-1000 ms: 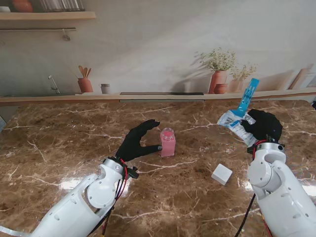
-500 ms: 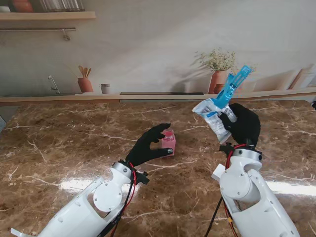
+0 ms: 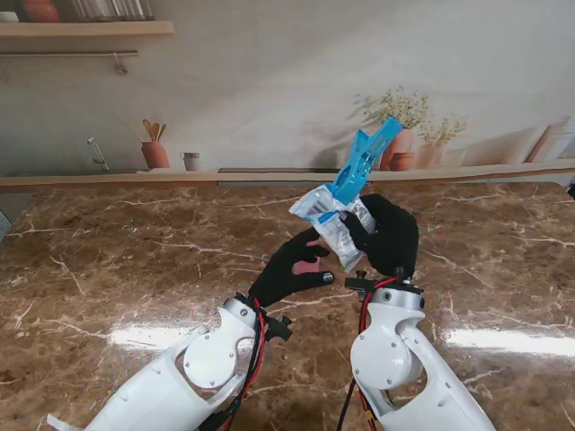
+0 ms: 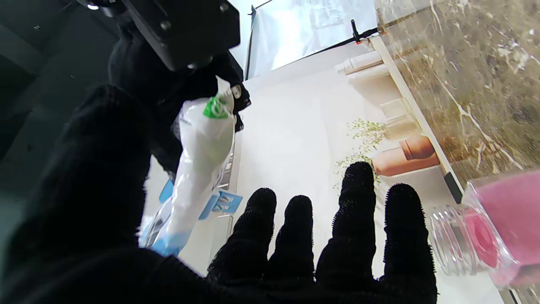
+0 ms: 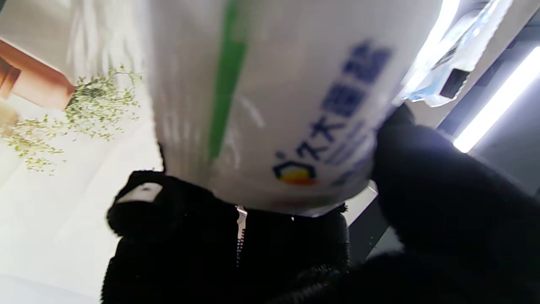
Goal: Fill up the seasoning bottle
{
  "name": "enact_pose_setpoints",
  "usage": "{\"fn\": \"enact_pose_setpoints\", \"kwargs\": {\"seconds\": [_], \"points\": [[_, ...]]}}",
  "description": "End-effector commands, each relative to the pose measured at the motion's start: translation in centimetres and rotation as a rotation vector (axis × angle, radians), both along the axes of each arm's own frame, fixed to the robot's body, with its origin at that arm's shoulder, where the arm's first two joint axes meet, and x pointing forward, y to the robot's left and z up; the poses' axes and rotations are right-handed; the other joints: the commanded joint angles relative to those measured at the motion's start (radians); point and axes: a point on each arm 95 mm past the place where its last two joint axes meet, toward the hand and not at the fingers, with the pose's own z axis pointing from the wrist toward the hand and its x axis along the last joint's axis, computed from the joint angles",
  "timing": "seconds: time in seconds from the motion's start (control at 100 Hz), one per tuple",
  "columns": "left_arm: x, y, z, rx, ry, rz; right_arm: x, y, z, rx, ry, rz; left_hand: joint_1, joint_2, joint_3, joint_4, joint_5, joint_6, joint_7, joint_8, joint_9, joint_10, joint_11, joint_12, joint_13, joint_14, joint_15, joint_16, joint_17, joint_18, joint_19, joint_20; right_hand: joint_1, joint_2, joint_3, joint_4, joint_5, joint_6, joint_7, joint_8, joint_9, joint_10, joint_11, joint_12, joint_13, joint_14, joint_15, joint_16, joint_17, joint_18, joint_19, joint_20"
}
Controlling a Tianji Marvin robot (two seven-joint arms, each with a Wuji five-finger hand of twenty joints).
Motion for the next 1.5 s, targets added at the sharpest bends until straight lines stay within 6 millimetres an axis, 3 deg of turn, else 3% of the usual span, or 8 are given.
{"fn": "enact_pose_setpoints", "kwargs": {"seconds": [0.0,0.4,0.62,0.88,1.13,1.32,1.41,1.49], "points": [[-0.4,-0.8,0.3,-0.026,0.000,-0.018,-0.2,1.1,0.2,0.009,-0.011,0.026,-0.034,-0.026,-0.044,-0.006,0.008,0.006,0.013,0.004,-0.002,-0.014,0.005,0.002,0.045,-0.028,0.024,0.024,-0.016,0.001,0.014,-0.005,0.192,0.156,0.153,0.139,0.027,-0.154,0.025,0.017,0.022,-0.010,0.041,0.006,0.057,-0.043,0.074,0.043,0.018,-0.057,0.090,0.018],[-1.1,-2.2,0.5,-0.093,0.003,0.025,-0.4,3.7,-0.8,-0.011,-0.010,0.087,0.001,0.032,-0.038,0.009,0.020,-0.025,0.032,0.026,0.046,-0.023,0.025,0.015,0.077,-0.040,0.039,0.068,-0.021,0.005,0.026,0.039,0.194,0.157,0.146,0.140,0.017,-0.156,0.030,0.006,0.018,-0.011,0.043,0.000,0.055,-0.046,0.076,0.043,0.014,-0.060,0.087,0.016],[-1.1,-1.9,0.7,-0.113,0.000,0.040,-0.7,3.9,-0.8,-0.002,0.014,0.107,0.130,0.103,0.267,0.001,0.073,-0.140,0.127,0.047,0.132,-0.075,0.051,0.033,0.149,-0.064,0.058,0.083,-0.001,-0.020,0.048,0.085,0.193,0.151,0.147,0.140,0.015,-0.152,0.025,-0.013,0.021,-0.006,0.038,-0.013,0.054,-0.043,0.074,0.041,0.014,-0.060,0.086,0.016],[-1.1,-2.0,1.2,-0.196,0.019,0.106,-1.0,3.6,-1.3,-0.003,0.044,0.108,0.198,0.189,0.425,-0.002,0.135,-0.203,0.191,0.070,0.227,-0.065,0.077,0.048,0.256,-0.066,0.080,0.064,0.063,-0.039,0.134,0.091,0.191,0.143,0.148,0.137,0.005,-0.145,0.021,-0.047,0.025,0.002,0.028,-0.031,0.053,-0.037,0.064,0.036,0.010,-0.055,0.082,0.014],[-1.0,-1.7,1.3,-0.267,0.062,0.126,-1.5,2.9,-2.5,-0.009,0.089,0.096,0.374,0.215,0.448,-0.015,0.178,-0.298,0.231,0.089,0.258,-0.006,0.089,0.057,0.341,-0.019,0.149,0.051,0.150,0.014,0.243,0.085,0.191,0.114,0.153,0.128,0.000,-0.142,0.015,-0.117,0.034,0.011,-0.010,-0.079,0.053,-0.025,0.031,0.018,0.005,-0.044,0.067,0.011],[-1.2,-1.4,1.5,-0.323,0.108,0.111,-1.8,2.5,-3.5,-0.020,0.117,0.082,0.477,0.232,0.439,-0.012,0.228,-0.332,0.271,0.108,0.290,0.003,0.094,0.060,0.398,-0.011,0.221,0.084,0.216,0.078,0.329,0.100,0.186,0.070,0.174,0.126,0.009,-0.139,0.013,-0.175,0.052,0.021,-0.038,-0.120,0.056,-0.019,0.012,0.004,0.001,-0.039,0.058,0.009],[-1.2,-1.3,1.5,-0.352,0.137,0.095,-1.9,2.5,-3.9,-0.035,0.124,0.079,0.449,0.238,0.410,-0.014,0.268,-0.328,0.291,0.116,0.310,0.010,0.097,0.060,0.419,-0.014,0.244,0.100,0.249,0.105,0.363,0.109,0.185,0.060,0.180,0.127,0.013,-0.138,0.015,-0.188,0.056,0.021,-0.039,-0.124,0.057,-0.018,0.010,0.003,-0.001,-0.036,0.054,0.008],[-1.3,-1.2,1.5,-0.390,0.169,0.079,-1.9,2.5,-4.2,-0.058,0.124,0.073,0.340,0.200,0.414,-0.002,0.274,-0.310,0.287,0.115,0.325,0.014,0.098,0.062,0.432,-0.009,0.257,0.118,0.266,0.118,0.387,0.108,0.186,0.053,0.187,0.129,0.017,-0.138,0.020,-0.192,0.061,0.021,-0.036,-0.124,0.064,-0.016,0.010,0.001,0.000,-0.036,0.053,0.009]]}}
